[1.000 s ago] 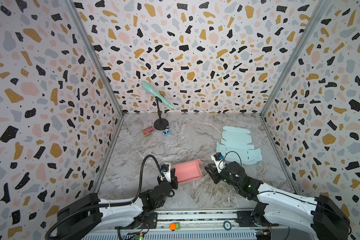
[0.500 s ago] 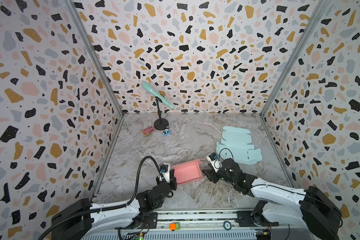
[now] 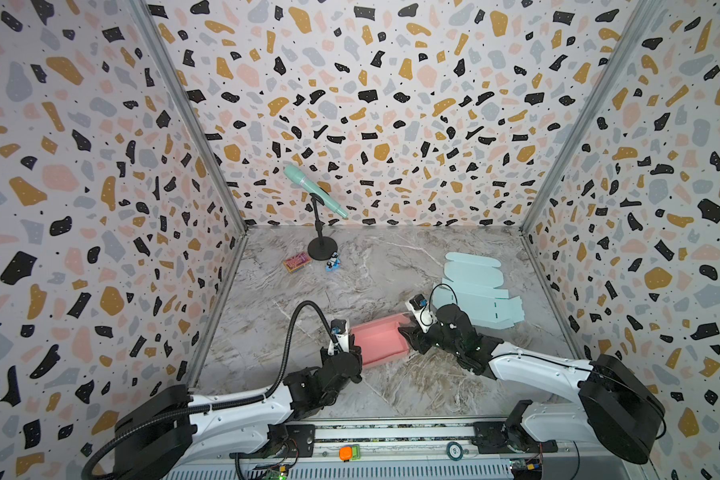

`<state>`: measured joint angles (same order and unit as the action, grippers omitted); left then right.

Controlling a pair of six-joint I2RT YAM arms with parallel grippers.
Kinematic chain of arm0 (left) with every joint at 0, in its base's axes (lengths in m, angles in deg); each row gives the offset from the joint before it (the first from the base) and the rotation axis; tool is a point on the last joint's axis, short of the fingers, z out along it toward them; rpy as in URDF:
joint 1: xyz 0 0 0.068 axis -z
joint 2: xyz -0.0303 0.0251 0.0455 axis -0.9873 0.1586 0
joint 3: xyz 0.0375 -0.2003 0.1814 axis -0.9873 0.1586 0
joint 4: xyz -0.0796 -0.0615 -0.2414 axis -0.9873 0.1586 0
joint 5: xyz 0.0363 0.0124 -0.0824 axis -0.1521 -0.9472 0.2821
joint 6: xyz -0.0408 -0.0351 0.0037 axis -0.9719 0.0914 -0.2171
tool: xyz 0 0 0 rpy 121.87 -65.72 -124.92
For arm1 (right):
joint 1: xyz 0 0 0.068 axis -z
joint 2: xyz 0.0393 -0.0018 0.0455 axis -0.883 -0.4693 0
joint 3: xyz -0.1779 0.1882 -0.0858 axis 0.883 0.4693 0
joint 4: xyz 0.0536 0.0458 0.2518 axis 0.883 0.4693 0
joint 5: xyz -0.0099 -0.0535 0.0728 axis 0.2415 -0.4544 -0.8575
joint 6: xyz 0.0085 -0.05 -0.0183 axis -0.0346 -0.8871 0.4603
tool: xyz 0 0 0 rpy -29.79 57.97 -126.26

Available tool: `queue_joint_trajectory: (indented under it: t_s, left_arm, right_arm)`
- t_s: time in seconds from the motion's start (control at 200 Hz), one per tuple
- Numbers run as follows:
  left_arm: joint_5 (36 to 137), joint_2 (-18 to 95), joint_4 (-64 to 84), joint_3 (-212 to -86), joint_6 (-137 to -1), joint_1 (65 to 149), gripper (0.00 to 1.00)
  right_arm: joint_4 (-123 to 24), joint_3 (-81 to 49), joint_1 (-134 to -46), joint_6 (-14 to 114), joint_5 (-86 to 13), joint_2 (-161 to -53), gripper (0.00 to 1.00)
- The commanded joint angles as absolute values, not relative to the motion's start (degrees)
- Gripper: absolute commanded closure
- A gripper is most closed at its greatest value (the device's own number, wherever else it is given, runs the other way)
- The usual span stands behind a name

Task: Fold the paper box

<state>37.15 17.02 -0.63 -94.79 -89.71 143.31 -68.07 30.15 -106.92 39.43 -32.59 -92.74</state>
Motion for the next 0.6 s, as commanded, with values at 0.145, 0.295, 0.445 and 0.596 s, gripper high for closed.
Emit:
queue_joint_trajectory:
  t_s: [0.145,0.295,0.445,0.596]
  left_arm:
    - [38.5,20.3,5.3,-98.0,-93.3,143.6,1.0]
    - [38.3,19.8,5.6,-98.4,-92.7,143.6,1.0]
    - [37.7,19.9,5.3,-98.6,-91.3,143.6,1.0]
    - [36.7,19.9,3.0,-98.2,-88.1,143.6,1.0]
  right_arm:
    - [-67.2,27.4,-106.6,37.8,-34.3,-93.6,0.69]
    - [-67.4,27.7,-106.6,37.8,-34.3,-92.7,0.76]
    - [-66.9,27.4,-106.7,37.9,-35.5,-92.6,0.8]
    - [-67.3,28.6,-107.0,38.8,-35.8,-91.7,0.8]
